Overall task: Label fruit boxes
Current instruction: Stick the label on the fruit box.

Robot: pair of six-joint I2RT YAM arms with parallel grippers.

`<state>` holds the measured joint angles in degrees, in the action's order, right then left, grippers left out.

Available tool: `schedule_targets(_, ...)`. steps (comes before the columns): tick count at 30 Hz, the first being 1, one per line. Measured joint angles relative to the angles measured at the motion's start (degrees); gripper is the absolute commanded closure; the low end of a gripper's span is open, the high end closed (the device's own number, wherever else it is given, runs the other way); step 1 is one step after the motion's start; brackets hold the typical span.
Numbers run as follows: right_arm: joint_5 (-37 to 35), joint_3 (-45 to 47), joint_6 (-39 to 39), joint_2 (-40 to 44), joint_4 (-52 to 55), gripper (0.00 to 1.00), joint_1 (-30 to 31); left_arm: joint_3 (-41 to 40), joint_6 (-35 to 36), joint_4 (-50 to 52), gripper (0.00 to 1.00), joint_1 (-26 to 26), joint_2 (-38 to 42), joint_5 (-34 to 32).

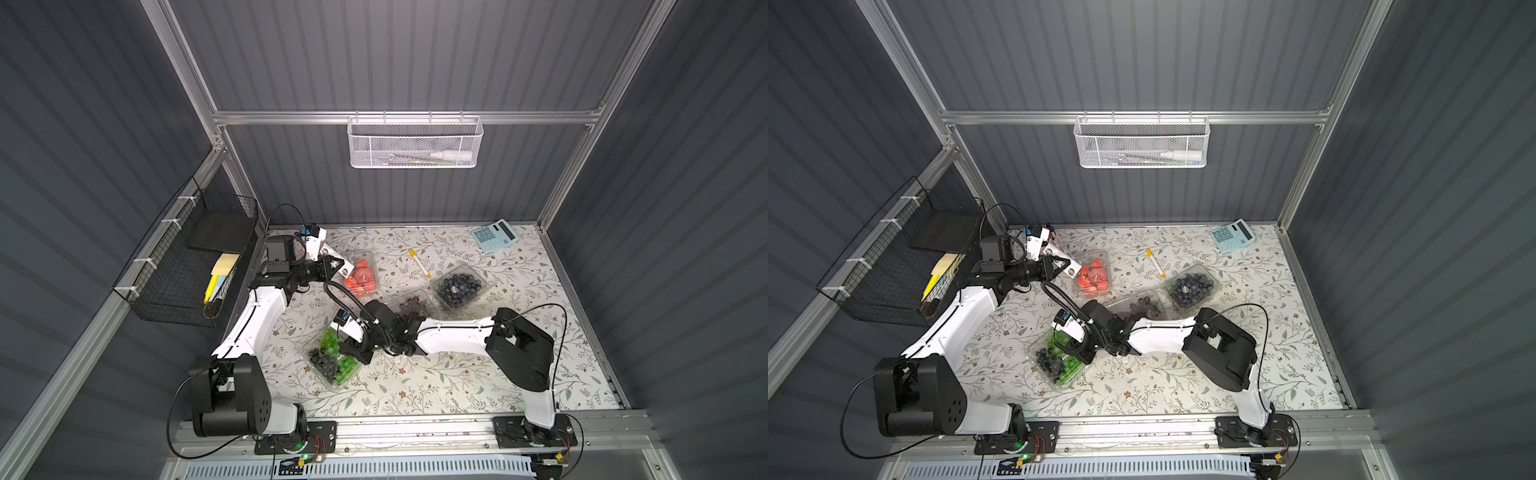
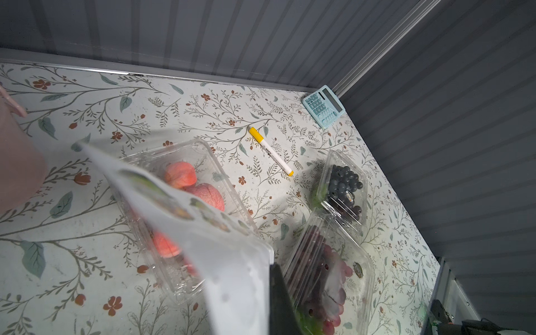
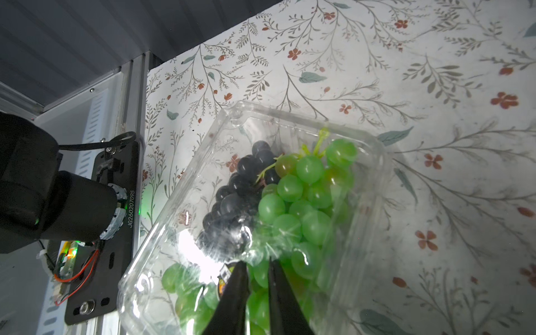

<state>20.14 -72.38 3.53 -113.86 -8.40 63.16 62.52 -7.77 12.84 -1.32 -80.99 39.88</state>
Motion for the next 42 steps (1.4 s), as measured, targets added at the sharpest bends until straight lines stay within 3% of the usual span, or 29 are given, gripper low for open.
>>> schedule_targets(10,-4.3,-0.2,-4.7,0.7,1.8,0.74,0.8,0.0,0.0,0.0,1.00,0.0,0.0,0.2)
schedule_targets(20,-5.6,1.5,-10.3,4.7,2.9,0.83,1.3,0.0,0.0,0.0,1.00,0.0,0.0,0.2)
schedule_targets(32,1.4,3.5,-13.0,6.3,-0.7,0.91,1.6,-0.3,0.0,0.0,1.00,0.0,0.0,0.2)
schedule_targets(42,1.2,2.1,-13.2,1.0,-0.5,0.92,1.7,-0.3,0.0,0.0,1.00,0.0,0.1,0.2)
